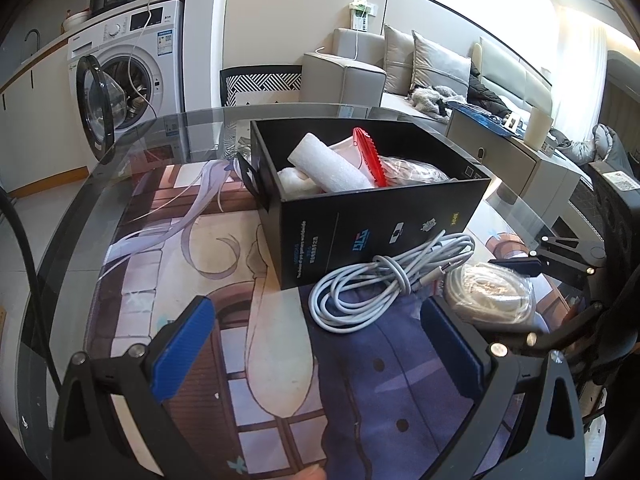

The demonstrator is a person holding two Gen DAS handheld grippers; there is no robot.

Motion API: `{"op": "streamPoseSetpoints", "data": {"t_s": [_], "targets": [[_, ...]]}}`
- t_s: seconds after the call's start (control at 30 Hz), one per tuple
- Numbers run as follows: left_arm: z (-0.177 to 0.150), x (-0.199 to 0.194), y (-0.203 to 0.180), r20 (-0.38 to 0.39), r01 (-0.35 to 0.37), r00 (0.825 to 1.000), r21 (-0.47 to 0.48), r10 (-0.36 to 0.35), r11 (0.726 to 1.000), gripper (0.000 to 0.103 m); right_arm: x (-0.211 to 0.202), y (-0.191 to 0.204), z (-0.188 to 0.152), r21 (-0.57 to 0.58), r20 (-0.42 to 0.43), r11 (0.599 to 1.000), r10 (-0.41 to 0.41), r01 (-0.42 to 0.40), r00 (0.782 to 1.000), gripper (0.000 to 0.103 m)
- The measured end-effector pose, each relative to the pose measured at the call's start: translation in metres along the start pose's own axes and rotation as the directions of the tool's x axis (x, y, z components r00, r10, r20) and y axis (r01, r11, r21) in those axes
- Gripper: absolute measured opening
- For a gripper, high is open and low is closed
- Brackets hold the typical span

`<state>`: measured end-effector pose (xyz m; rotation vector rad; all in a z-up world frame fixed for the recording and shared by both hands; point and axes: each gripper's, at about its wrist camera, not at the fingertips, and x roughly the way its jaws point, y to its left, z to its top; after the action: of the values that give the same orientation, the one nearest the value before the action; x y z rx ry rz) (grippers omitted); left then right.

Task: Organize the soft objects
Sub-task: 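Grasp the clear zip bag of cream rope with the right tool, then lift the rope bag with the right tool while the left tool grasps the white cable coil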

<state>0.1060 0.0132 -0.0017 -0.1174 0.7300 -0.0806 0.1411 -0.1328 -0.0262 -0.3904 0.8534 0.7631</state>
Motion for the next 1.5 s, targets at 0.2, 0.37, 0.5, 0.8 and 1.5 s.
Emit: {"op": "streamPoseSetpoints", "data": {"t_s": [0.2, 0.37, 0.5, 0.8, 1.5], "targets": [[0.0, 0.0, -0.001, -0.007, -0.004, 1.0, 0.007, 0.004, 1.0, 0.103, -0.01, -0.004, -0.008, -0.025, -0.004, 0.999, 0.024, -0.024, 1.0, 0.049], [0.002, 0.001, -0.005, -0.02, -0.018, 1.0, 0.036, 0.019, 0.999, 0.103, -0.02, -0.009, -0.015, -0.029, 0.007, 0.999, 0.032, -0.032, 0.999, 0.044], [0.004, 0.003, -0.009, -0.03, -0.024, 0.999, 0.053, 0.026, 0.998, 0.103, -0.025, -0.015, -0.021, -0.022, 0.011, 1.0, 0.011, -0.011, 1.0, 0.042], [0.013, 0.019, -0.017, -0.083, -0.021, 0.996, 0.062, 0.026, 0.998, 0.103, -0.051, -0.035, -0.029, 0.019, 0.058, 0.999, -0.036, 0.034, 0.998, 0.042], [0.02, 0.049, -0.052, -0.192, 0.026, 0.981, 0.121, -0.003, 0.992, 0.088, -0.064, -0.045, -0.028, 0.06, 0.11, 0.998, -0.039, 0.033, 0.993, 0.042]]}}
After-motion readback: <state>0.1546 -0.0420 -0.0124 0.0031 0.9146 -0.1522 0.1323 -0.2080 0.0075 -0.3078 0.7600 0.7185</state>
